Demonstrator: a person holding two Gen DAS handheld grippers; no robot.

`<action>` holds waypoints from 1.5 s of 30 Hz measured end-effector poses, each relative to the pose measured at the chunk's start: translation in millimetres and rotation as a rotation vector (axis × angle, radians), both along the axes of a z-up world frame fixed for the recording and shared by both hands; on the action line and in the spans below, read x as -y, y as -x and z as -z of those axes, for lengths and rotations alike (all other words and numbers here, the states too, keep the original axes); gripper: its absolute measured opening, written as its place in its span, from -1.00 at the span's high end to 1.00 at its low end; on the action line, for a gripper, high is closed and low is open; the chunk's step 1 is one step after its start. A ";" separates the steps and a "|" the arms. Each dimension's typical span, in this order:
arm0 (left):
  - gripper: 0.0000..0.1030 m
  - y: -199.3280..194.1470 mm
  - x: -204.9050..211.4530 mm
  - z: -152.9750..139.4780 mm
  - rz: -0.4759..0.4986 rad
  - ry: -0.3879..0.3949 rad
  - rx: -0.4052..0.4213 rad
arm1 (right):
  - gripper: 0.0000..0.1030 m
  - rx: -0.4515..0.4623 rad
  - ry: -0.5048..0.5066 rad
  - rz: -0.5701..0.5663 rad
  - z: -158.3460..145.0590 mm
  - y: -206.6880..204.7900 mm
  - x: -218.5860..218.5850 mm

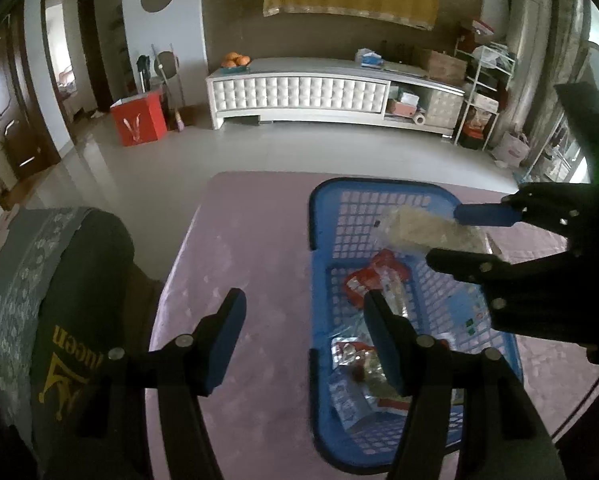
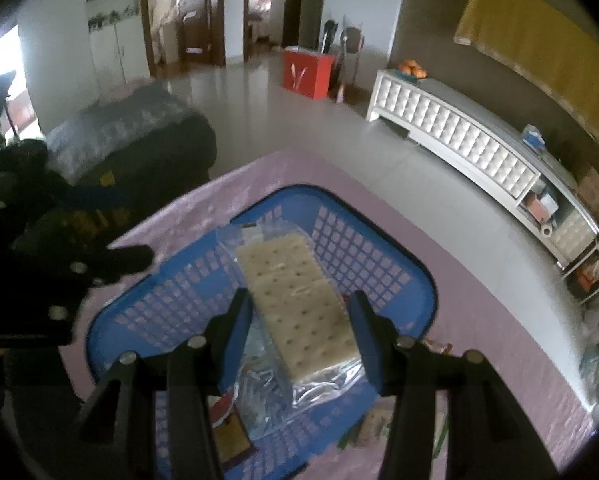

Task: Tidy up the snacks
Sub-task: 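Lower the pouch into the basket with the left tool while the right tool drops the cracker bag, then move both open tools back over the remaining snacks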

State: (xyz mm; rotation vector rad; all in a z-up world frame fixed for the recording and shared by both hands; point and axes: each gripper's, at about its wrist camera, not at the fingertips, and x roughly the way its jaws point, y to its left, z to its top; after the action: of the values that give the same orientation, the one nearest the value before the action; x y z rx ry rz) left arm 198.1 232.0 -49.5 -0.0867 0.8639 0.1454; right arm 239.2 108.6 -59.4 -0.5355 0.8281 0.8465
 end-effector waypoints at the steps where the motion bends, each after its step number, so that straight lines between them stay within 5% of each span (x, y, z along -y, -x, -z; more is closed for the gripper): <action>1: -0.14 0.8 -1.2 1.0 -0.003 0.001 -0.001 | -0.06 -0.001 0.001 -0.004 4.1 -0.8 -2.8; 6: -0.14 4.4 -3.0 7.2 -0.012 -0.002 -0.011 | -0.11 0.000 -0.019 -0.016 7.8 1.5 -3.0; 9: -0.17 5.0 2.0 5.5 -0.010 0.001 -0.012 | -0.55 -0.004 -0.036 -0.014 3.9 1.1 0.7; 10: -0.32 6.0 3.4 4.3 -0.008 0.001 -0.010 | -0.67 -0.005 -0.044 -0.014 1.1 0.8 3.1; 19: -0.39 12.6 39.5 -23.3 0.038 -0.019 0.032 | -0.69 0.031 -0.089 0.082 -32.7 -2.6 53.5; 30: -0.53 9.1 136.7 -50.6 0.182 -0.082 0.065 | -0.69 0.049 -0.138 0.217 -63.6 0.9 156.3; 45: -0.54 -21.2 252.4 -13.4 0.429 -0.114 -0.020 | -0.72 0.036 -0.128 0.277 -39.8 2.1 263.5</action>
State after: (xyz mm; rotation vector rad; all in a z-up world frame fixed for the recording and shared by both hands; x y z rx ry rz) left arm 219.3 -20.4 -36.1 0.2074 0.8744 -0.2069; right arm 237.1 -154.9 -19.6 -0.3134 0.7875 0.6284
